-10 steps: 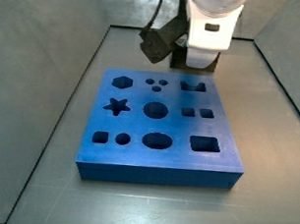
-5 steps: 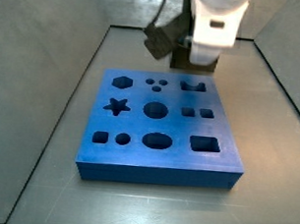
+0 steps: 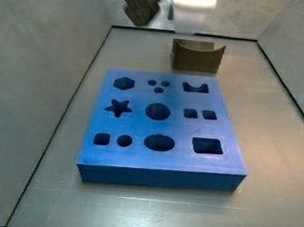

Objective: Pick up the square-circle object. Move up. Place the square-circle object on the fixture. Regrasp the square-circle object. Rotate the square-circle object. Move to above the board. Insert the square-circle object.
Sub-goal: Rotate the square-circle object.

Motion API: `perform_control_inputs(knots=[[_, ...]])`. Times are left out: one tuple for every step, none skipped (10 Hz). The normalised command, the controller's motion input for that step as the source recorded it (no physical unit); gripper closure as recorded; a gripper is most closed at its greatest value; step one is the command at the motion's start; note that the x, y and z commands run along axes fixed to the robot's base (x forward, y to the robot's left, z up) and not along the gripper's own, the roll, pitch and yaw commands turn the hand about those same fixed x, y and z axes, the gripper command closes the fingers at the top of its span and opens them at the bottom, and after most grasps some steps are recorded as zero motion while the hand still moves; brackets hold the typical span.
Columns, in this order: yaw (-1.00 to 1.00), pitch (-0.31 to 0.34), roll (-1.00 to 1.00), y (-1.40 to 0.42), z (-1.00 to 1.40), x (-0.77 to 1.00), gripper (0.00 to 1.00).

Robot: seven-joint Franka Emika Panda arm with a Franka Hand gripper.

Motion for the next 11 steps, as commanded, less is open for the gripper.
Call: perform_control_inputs(knots=[[-0.09, -0.025, -0.16, 0.20, 0.77, -1.00, 1.00], [-0.09, -0.011, -0.16, 0.19, 0.74, -1.00, 1.00], [-0.09, 0.009, -0.16, 0.16, 0.68, -1.00, 1.00], [-0.09, 0.014, -0.16, 0.14, 0.65, -1.00, 1.00], [-0.08, 0.028, -0.16, 0.09, 0.45, -0.81, 1.00], [-0.07, 0.040, -0.16, 0.05, 0.23, -0.60, 1.00], [-0.06, 0.039, -0.15, 0.04, 0.10, -0.43, 1.00], [-0.05, 0.035, -0.14, 0.03, 0.07, -0.31, 1.00], [-0.54, 0.059, -1.00, 0.00, 0.00, 0.00, 1.00], [-0.54, 0.080, -1.00, 0.03, -0.02, 0.06, 1.00], [-0.53, 0.098, -1.00, 0.05, 0.03, 0.00, 1.00]])
